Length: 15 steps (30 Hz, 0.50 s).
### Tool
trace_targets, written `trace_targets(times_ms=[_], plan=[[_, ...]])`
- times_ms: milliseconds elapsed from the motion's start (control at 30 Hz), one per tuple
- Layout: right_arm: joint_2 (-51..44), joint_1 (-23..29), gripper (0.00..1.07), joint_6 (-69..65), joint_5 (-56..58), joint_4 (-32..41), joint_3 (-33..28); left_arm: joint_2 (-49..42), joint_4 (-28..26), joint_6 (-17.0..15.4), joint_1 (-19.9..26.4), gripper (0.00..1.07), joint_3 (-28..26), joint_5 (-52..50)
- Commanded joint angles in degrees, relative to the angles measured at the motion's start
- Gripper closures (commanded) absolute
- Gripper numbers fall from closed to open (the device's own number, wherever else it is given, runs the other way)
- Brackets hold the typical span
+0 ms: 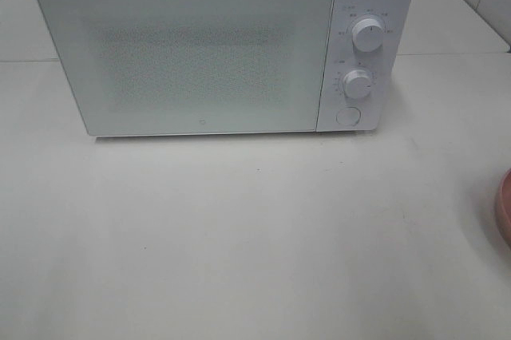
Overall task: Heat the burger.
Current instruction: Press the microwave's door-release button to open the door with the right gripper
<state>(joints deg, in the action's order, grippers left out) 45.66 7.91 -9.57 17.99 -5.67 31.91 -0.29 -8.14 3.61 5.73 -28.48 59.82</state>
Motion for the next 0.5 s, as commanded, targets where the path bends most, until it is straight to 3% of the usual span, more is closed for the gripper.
trace_targets(times_ms=[33,500], plan=[[2.6,-0.3,0.32,-0.3,-4.0,-0.4,0.4,-1.2,-0.4,0.0,0.1,0.09,0.1,-0.5],[13.6,-0.3,0.37,-0.3,-18.5,-2.3,0.4,-1.2,-0.4,0.0,0.1,0.09,0.1,-0.5]])
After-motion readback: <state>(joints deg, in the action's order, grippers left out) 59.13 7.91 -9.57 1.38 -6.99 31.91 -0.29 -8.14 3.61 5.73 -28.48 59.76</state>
